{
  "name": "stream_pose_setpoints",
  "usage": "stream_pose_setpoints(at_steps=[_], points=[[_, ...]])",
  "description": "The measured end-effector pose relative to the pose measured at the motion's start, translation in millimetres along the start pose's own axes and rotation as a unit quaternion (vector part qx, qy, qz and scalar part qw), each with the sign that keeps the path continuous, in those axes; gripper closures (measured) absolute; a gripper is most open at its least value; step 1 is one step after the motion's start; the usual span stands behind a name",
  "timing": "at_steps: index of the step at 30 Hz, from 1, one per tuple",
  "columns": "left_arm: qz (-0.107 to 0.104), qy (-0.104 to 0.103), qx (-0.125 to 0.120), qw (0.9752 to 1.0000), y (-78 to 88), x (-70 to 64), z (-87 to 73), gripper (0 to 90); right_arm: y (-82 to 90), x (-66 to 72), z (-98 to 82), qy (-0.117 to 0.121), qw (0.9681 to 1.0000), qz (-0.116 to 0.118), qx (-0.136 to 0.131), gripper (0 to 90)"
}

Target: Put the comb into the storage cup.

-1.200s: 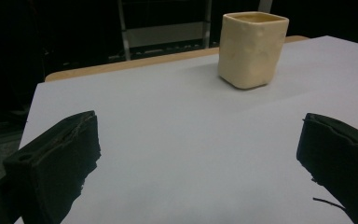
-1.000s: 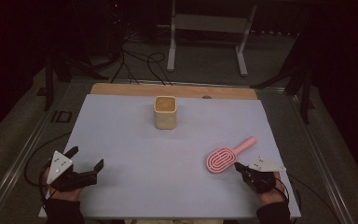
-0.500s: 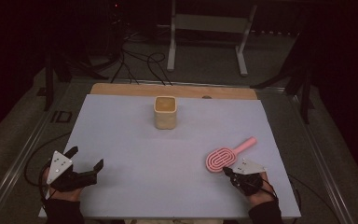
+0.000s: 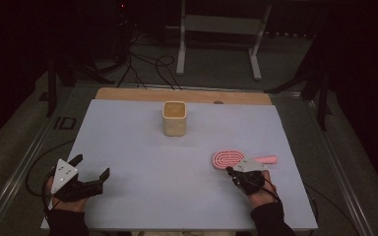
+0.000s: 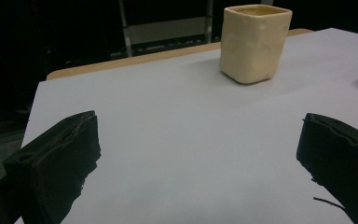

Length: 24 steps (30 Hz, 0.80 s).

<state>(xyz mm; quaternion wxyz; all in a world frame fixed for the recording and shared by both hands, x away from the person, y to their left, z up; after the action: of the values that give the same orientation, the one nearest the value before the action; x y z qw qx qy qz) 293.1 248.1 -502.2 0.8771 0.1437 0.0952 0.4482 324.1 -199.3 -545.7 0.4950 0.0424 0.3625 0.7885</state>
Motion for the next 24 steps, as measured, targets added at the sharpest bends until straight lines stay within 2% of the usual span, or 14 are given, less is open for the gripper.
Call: stream_pose_setpoints(at_steps=[7,18,20,24], points=[[0.001,0.000,0.000,1.0000,0.0,0.4,0.0,0.1,-13.5,-7.6,10.0,-0.028,0.9995,-0.014,0.010,89.9],[0.001,0.001,0.001,1.0000,0.4,1.2,-0.4,0.1,-31.1,-22.1,25.5,-0.062,0.9976,-0.019,0.026,89.9],[0.001,0.002,0.000,1.0000,0.6,1.4,-0.4,0.1,-36.3,-27.3,27.9,-0.077,0.9963,-0.023,0.030,89.9],[0.002,0.002,0.001,1.0000,0.5,1.6,-0.6,0.1,-42.0,-34.3,31.1,-0.091,0.9947,-0.027,0.038,89.9]])
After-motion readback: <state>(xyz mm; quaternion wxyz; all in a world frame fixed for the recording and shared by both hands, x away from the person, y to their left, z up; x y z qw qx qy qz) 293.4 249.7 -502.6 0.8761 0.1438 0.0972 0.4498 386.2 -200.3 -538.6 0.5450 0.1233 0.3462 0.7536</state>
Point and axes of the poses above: each handheld gripper's, and its own axes: y roughly backward along the jaws, z roughly out of its top, x roughly to its left, the point moved 7 cm from there along -y, roughly forward along the jaws, and after that the axes turned 12 degrees about -z, right-handed, at the moved point
